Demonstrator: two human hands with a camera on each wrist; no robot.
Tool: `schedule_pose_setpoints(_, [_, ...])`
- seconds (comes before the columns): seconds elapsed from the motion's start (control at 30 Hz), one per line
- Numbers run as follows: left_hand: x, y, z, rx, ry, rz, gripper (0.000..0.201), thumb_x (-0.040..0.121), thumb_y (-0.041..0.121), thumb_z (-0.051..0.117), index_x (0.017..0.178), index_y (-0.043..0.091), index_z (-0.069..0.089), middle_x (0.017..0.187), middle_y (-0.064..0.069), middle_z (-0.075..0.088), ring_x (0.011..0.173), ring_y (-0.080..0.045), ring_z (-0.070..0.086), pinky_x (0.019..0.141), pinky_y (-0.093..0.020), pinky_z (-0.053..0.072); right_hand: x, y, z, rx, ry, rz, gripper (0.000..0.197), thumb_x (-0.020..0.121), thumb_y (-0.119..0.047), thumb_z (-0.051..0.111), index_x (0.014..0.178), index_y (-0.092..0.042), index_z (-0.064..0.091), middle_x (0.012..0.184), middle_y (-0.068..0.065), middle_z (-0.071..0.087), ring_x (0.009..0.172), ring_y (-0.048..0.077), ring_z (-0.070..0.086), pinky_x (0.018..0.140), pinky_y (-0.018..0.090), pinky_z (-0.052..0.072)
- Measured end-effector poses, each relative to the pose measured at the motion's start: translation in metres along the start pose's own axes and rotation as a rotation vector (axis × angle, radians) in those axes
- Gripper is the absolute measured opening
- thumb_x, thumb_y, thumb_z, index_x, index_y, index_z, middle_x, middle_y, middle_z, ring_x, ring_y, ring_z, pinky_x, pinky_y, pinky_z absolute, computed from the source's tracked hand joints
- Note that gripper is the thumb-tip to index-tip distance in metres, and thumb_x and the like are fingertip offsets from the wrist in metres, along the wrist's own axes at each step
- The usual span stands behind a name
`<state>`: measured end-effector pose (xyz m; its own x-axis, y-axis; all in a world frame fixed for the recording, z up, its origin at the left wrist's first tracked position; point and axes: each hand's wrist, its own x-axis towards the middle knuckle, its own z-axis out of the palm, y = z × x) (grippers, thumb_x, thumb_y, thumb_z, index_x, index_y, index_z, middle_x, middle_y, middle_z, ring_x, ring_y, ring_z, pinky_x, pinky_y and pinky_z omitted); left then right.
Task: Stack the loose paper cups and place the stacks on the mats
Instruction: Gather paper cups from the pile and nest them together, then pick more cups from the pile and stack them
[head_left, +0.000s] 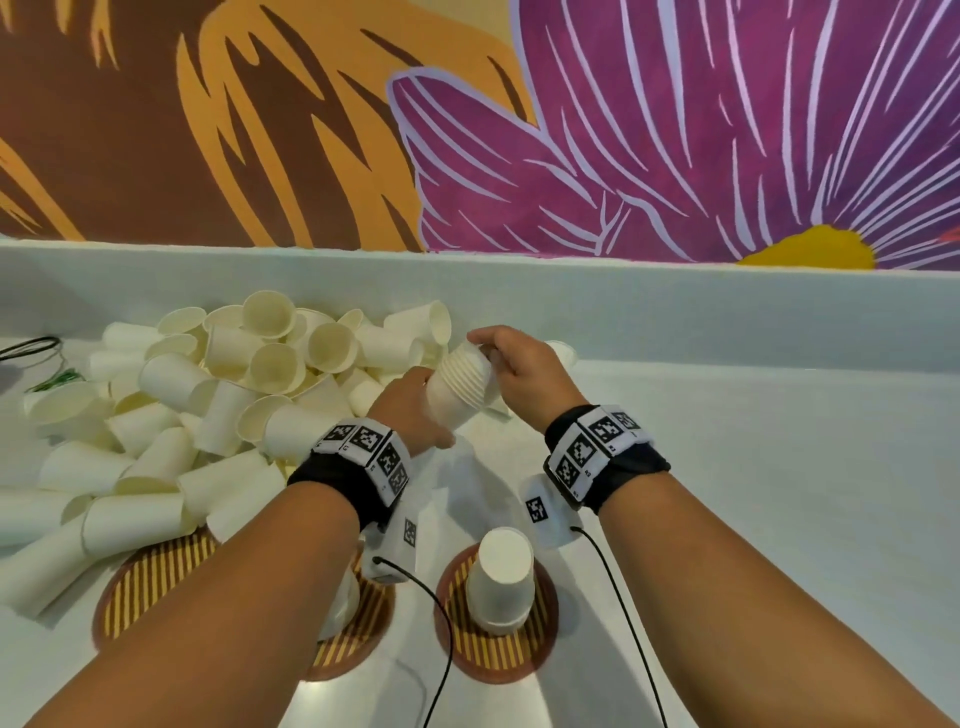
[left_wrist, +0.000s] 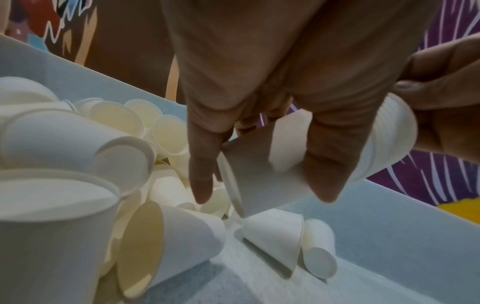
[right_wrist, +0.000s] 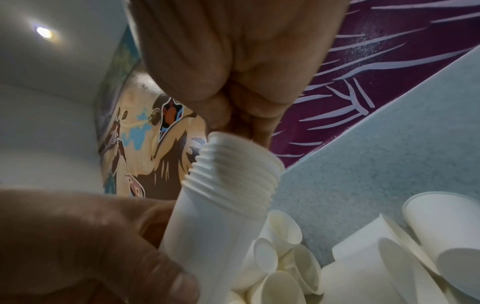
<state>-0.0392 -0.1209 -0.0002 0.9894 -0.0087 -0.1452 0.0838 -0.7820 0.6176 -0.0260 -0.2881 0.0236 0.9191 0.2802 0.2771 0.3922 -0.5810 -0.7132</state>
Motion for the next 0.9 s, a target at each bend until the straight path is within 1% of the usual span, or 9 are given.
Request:
schedule_pose_setpoints(0.13, [-0.019,0.002,-0.005,-0.066,0.044,0.053,0.075,0.066,0.012,0.083,0.131,0.014,0.045,0.11,-0.001,0.058,0.098,-0.02,0.055,0.08,-0.029,0.04,-0.01,-0.012,-0.006,0.053,-0.091,0.014,0.037,0.095,-0.028,0.054,0.132,-0.024,0.053,0.133,0.001,0.038,0.125,0.012,0.039,0.108,0.026,0.029])
schedule_pose_setpoints(0.23, [-0.035,0.006,-0.01,-0.099,0.07,0.083,0.074,0.066,0.009,0.081,0.131,0.016,0.045,0.105,0.003,0.057,0.095,-0.019,0.057,0.075,-0.026,0.04,-0.022,-0.022,-0.01,0.058,-0.249,-0.024,0.059,0.089,-0.025,0.064,0.141,-0.029,0.037,0.141,0.004,0.03,0.127,0.013,0.034,0.107,0.026,0.026])
schedule_pose_setpoints(0.33, [-0.047,0.005,-0.017,-0.094,0.069,0.068,0.072,0.065,0.005,0.08,0.128,0.018,0.048,0.1,0.004,0.059,0.088,-0.017,0.057,0.066,-0.023,0.04,-0.029,-0.026,-0.01,0.044,-0.228,-0.032,0.062,0.083,-0.022,0.069,0.136,-0.032,0.039,0.133,0.001,0.033,0.116,0.014,0.038,0.097,0.023,0.032])
schedule_pose_setpoints(0.43, [-0.06,-0.004,-0.026,-0.082,0.108,0.015,0.071,0.062,0.005,0.082,0.125,0.019,0.053,0.103,0.003,0.061,0.094,-0.018,0.059,0.075,-0.027,0.043,-0.034,-0.029,-0.006,0.084,-0.201,-0.022,0.058,0.081,-0.023,0.071,0.129,-0.034,0.041,0.125,-0.001,0.035,0.107,0.013,0.041,0.081,0.015,0.036])
schedule_pose_setpoints(0.47, [-0.063,-0.008,-0.028,-0.105,0.133,-0.011,0.071,0.061,0.005,0.083,0.124,0.019,0.054,0.106,0.003,0.062,0.097,-0.019,0.059,0.078,-0.029,0.043,-0.035,-0.032,-0.004,0.101,-0.195,-0.024,0.057,0.081,-0.024,0.071,0.128,-0.034,0.04,0.124,-0.001,0.035,0.106,0.014,0.042,0.08,0.015,0.038])
schedule_pose_setpoints(0.57, [-0.074,-0.019,-0.035,-0.27,0.227,-0.092,0.071,0.06,-0.001,0.082,0.123,0.02,0.055,0.108,0.0,0.062,0.096,-0.019,0.057,0.075,-0.028,0.041,-0.036,-0.036,0.006,0.123,-0.182,-0.016,0.059,0.08,-0.028,0.072,0.128,-0.034,0.038,0.124,0.0,0.035,0.108,0.017,0.045,0.092,0.027,0.044])
schedule_pose_setpoints(0.7, [-0.085,-0.032,-0.042,-0.665,0.248,-0.133,0.076,0.059,-0.017,0.072,0.118,0.026,0.053,0.121,-0.005,0.055,0.099,-0.026,0.057,0.072,-0.035,0.054,-0.039,-0.046,0.02,0.129,-0.175,0.004,0.061,0.078,-0.036,0.074,0.127,-0.035,0.037,0.124,-0.001,0.036,0.11,0.018,0.048,0.098,0.034,0.046])
schedule_pose_setpoints(0.8, [-0.094,-0.042,-0.052,-0.847,0.259,-0.133,0.079,0.063,-0.024,0.065,0.122,0.025,0.05,0.124,-0.006,0.049,0.105,-0.026,0.054,0.06,-0.027,0.056,-0.04,-0.054,0.029,0.139,-0.208,0.032,0.067,0.075,-0.039,0.075,0.129,-0.036,0.036,0.124,-0.002,0.036,0.111,0.02,0.049,0.1,0.04,0.047])
schedule_pose_setpoints(0.9, [-0.103,-0.056,-0.068,-0.987,0.253,-0.126,0.073,0.068,-0.026,0.06,0.124,0.02,0.049,0.123,-0.01,0.048,0.1,-0.025,0.055,0.076,-0.037,0.057,-0.04,-0.067,0.038,0.126,-0.227,0.048,0.073,0.072,-0.039,0.077,0.131,-0.035,0.034,0.125,-0.002,0.037,0.112,0.022,0.052,0.099,0.043,0.048])
